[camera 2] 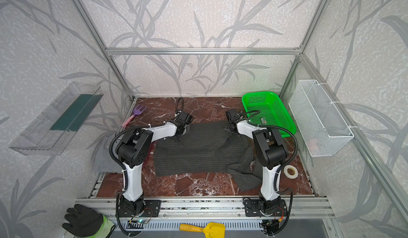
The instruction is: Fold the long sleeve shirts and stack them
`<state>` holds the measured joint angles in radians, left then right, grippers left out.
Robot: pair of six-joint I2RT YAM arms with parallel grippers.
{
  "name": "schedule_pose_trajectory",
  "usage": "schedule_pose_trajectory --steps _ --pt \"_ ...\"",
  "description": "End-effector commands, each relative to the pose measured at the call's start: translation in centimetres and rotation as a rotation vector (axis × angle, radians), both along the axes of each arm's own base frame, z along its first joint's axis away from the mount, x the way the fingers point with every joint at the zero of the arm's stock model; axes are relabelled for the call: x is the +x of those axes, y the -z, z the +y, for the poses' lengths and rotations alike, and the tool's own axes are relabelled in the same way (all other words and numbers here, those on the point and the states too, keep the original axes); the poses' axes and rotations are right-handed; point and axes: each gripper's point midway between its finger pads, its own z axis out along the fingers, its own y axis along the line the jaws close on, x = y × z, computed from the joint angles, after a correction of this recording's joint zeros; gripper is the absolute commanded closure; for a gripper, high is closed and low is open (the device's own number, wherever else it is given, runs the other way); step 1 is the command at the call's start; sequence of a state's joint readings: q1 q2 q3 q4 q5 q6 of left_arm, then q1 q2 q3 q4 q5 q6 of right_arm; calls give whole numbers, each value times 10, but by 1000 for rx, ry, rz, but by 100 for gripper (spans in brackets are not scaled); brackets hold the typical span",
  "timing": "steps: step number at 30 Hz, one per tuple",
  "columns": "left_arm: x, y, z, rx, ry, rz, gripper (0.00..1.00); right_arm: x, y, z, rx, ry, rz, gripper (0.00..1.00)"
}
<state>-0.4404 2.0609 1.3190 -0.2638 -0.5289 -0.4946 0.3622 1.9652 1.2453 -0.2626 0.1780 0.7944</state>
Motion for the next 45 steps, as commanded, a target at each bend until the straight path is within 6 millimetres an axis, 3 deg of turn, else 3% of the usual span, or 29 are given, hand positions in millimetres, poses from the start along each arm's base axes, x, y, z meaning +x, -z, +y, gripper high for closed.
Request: schedule_pose_trajectory --steps 1,6,10,13,15,19,24,29,33,36,40,43,45 --pt "7 5 15 23 -46 32 1 -14 18 -7 -48 53 97 34" --pt "28 15 16 19 -42 64 1 -5 4 -11 -106 67 55 28" --pt "35 26 11 -34 -61 184 1 9 6 -6 -115 34 43 24" --pt "43 21 5 -70 -56 181 1 17 9 -7 -107 32 76 24" --pt "46 16 11 -78 -77 185 1 23 14 -7 -80 35 97 25" --pt "49 -6 19 -97 -105 135 1 42 11 -9 -77 33 112 26" --pt "43 -60 20 -163 -127 40 1 64 -6 -9 -103 3 70 25" --pt "14 -120 32 -226 -176 -64 1 80 -66 -1 -60 -51 -62 17" --pt "-28 -141 41 -298 -214 -93 1 65 -102 -6 -64 -62 -87 13" --pt "-55 -141 43 -365 -199 -124 1 47 -112 -2 -37 -87 -96 13" --pt "-70 -131 55 -349 -174 -179 1 26 -112 14 51 -153 -111 15" --pt "-70 -130 49 -331 -127 -93 1 6 -106 34 144 -229 -68 19" --pt "-81 -118 45 -337 -133 14 1 -14 -103 40 149 -257 -37 20"
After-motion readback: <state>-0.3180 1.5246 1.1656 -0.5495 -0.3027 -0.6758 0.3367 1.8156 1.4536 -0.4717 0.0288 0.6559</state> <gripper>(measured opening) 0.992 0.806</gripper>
